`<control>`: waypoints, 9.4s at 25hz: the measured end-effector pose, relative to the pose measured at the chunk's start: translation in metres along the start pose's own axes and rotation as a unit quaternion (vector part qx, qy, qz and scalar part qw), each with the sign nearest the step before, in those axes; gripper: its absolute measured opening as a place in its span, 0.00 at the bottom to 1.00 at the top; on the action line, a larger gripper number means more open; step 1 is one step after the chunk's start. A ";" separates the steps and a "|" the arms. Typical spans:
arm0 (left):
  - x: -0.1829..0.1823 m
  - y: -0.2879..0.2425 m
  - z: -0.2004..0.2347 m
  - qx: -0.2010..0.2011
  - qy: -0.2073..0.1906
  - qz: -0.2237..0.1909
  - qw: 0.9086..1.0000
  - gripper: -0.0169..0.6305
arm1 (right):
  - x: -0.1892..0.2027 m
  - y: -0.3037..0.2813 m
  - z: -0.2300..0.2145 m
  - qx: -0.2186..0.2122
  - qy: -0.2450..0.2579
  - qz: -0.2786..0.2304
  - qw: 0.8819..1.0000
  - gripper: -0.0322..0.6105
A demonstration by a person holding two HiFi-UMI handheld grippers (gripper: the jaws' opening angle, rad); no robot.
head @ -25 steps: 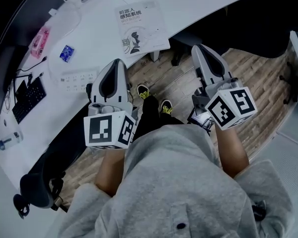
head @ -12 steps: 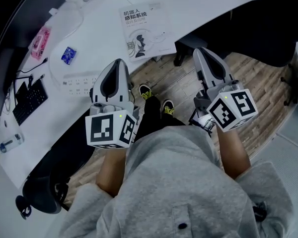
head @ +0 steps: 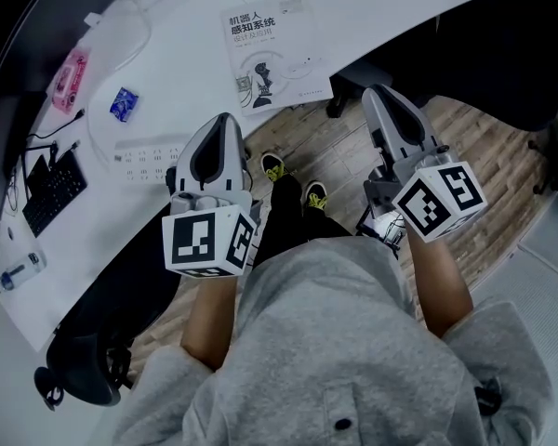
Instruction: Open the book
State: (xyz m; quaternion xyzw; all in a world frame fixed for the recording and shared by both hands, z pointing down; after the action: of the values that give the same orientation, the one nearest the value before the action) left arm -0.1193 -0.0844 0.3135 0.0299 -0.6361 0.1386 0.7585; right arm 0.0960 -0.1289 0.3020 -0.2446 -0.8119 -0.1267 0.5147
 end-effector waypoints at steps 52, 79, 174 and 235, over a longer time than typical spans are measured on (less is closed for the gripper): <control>0.109 -0.057 0.055 -0.025 0.001 0.100 0.995 0.04 | 0.132 -0.027 -0.054 0.042 -0.089 0.116 0.988 0.22; 0.149 -0.091 0.078 -0.048 0.019 0.161 0.986 0.04 | 0.171 -0.039 -0.069 0.079 -0.160 0.130 0.975 0.26; 0.014 0.021 0.142 -0.160 0.035 0.067 0.984 0.05 | 0.224 -0.154 0.157 -0.202 0.043 0.305 0.930 0.12; -0.011 0.135 -0.091 -0.063 -0.067 -0.034 0.995 0.05 | -0.067 0.197 -0.020 -0.027 0.148 -0.065 0.987 0.13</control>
State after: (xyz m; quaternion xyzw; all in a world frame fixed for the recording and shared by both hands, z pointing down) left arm -0.0676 0.0634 0.2678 0.0127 -0.6919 0.0704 0.7185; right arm 0.2388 0.0110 0.2410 -0.1839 -0.7374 -0.2165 0.6128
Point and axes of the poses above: the fingertips, and each gripper's own axes: y backward along the fingers, z to its left, x out of its underside, the point moved 3 cm from there along y, backward along the fingers, and after that the axes turned 12 degrees about -z, right-handed, at the moved point
